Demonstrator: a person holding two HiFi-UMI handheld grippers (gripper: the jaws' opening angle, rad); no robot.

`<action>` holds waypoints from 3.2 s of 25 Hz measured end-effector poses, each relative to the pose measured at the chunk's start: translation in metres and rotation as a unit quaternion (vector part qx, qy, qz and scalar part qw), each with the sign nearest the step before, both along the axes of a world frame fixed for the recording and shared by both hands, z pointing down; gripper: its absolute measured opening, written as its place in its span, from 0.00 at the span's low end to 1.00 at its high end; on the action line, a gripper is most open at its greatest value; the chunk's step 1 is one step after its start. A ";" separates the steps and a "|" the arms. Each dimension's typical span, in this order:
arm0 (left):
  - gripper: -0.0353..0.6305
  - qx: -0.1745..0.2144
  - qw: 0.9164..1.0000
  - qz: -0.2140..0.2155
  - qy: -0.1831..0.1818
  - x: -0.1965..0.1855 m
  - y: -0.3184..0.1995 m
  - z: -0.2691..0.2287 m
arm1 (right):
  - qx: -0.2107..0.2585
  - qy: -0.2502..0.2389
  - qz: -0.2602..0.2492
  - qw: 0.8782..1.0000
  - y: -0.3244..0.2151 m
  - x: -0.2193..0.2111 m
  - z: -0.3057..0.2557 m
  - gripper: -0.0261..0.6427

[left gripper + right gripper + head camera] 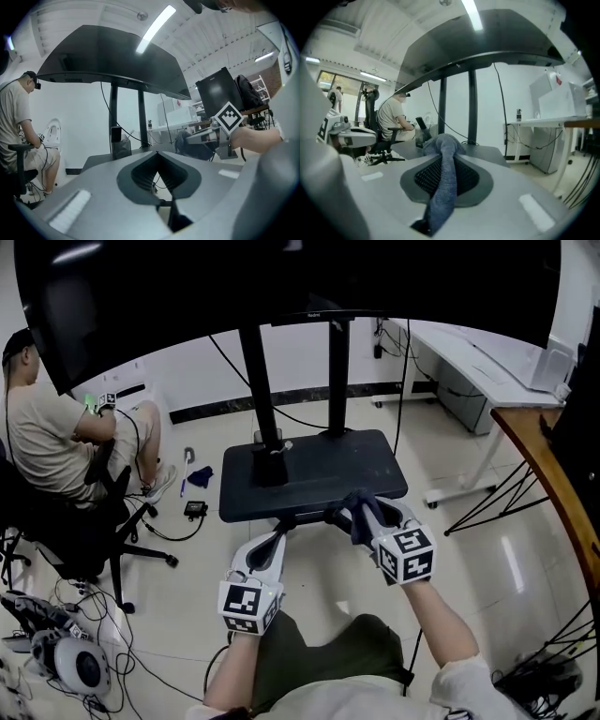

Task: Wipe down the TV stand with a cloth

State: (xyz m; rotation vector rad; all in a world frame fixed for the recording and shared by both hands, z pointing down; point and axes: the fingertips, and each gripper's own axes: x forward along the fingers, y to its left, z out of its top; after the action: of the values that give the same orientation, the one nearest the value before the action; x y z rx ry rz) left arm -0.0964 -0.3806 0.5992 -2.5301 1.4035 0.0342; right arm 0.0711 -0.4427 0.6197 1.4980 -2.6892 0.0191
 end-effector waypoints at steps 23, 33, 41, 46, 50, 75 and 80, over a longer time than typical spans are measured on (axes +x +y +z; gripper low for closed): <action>0.18 -0.007 1.000 -0.012 -0.006 -0.003 0.004 0.000 | -0.068 0.090 0.066 0.991 -0.142 0.081 0.023 0.12; 0.20 -0.001 1.000 -0.026 0.003 -0.004 0.015 0.006 | 0.161 -0.046 0.086 0.982 0.090 0.043 -0.043 0.12; 0.20 0.011 0.990 -0.143 0.013 -0.103 0.019 0.024 | 0.224 -0.063 -0.015 0.973 0.086 -0.093 -0.042 0.12; 0.20 0.006 0.981 -0.193 0.019 -0.159 0.027 0.045 | 0.203 -0.046 -0.051 0.977 0.060 -0.155 0.016 0.12; 0.20 -0.004 0.981 -0.189 0.033 -0.175 0.016 0.063 | 0.184 0.043 -0.018 0.982 -0.026 -0.175 0.114 0.12; 0.21 -0.010 0.979 -0.199 0.033 -0.208 0.019 0.093 | 0.003 0.147 -0.019 0.989 -0.263 -0.255 0.501 0.12; 0.22 -0.014 0.978 -0.204 0.038 -0.215 0.020 0.101 | -0.016 0.137 -0.056 0.989 -0.219 -0.305 0.530 0.12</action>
State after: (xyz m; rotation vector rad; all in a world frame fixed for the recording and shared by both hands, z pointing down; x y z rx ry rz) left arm -0.3110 -0.3610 0.7001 -2.2320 1.9373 0.0355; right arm -0.2343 -0.6621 1.1498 1.2356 -2.5333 -0.1398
